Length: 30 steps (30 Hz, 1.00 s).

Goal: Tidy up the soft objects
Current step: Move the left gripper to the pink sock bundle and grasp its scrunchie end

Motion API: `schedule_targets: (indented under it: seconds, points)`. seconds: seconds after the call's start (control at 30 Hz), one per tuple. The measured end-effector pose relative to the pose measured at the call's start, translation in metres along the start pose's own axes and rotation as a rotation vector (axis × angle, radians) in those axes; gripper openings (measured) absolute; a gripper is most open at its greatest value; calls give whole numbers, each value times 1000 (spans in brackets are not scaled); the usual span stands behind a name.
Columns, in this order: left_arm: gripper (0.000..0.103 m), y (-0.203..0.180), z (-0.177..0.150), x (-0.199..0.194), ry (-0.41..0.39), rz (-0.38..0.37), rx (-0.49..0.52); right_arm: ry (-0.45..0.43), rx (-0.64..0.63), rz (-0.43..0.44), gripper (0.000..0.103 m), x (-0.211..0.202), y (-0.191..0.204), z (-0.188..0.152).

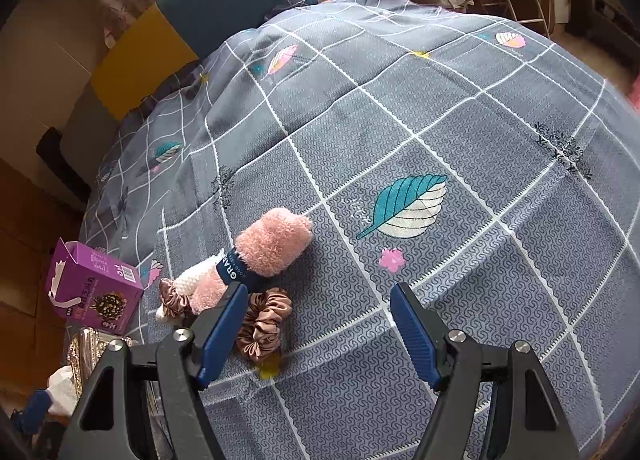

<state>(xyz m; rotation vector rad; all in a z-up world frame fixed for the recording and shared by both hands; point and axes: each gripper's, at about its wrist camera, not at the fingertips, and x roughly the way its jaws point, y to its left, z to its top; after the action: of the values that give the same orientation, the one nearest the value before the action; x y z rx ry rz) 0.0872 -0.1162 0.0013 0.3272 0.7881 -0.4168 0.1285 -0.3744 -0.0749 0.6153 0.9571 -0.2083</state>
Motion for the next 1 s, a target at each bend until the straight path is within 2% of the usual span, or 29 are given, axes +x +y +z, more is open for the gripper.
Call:
schedule_targets:
  seconds: [0.27,0.33,0.7,0.87,1.0]
  points:
    - [44,-17,-2,5,-11,17,88,5,18,12,74,-1,-4,0]
    - [41,-18,-1,9,-1,23,96,6,23,16,74,-2,-4,0]
    - [41,-19,6,29,51,33,100,25,55,62,74,-3,-7,-1]
    - [37,-17,11,44,110,18,86,32,60,73,75,-3,-7,-2]
    - [31,2,30,66,204,-50,-34,41,69,77,75,-3,-9,-2]
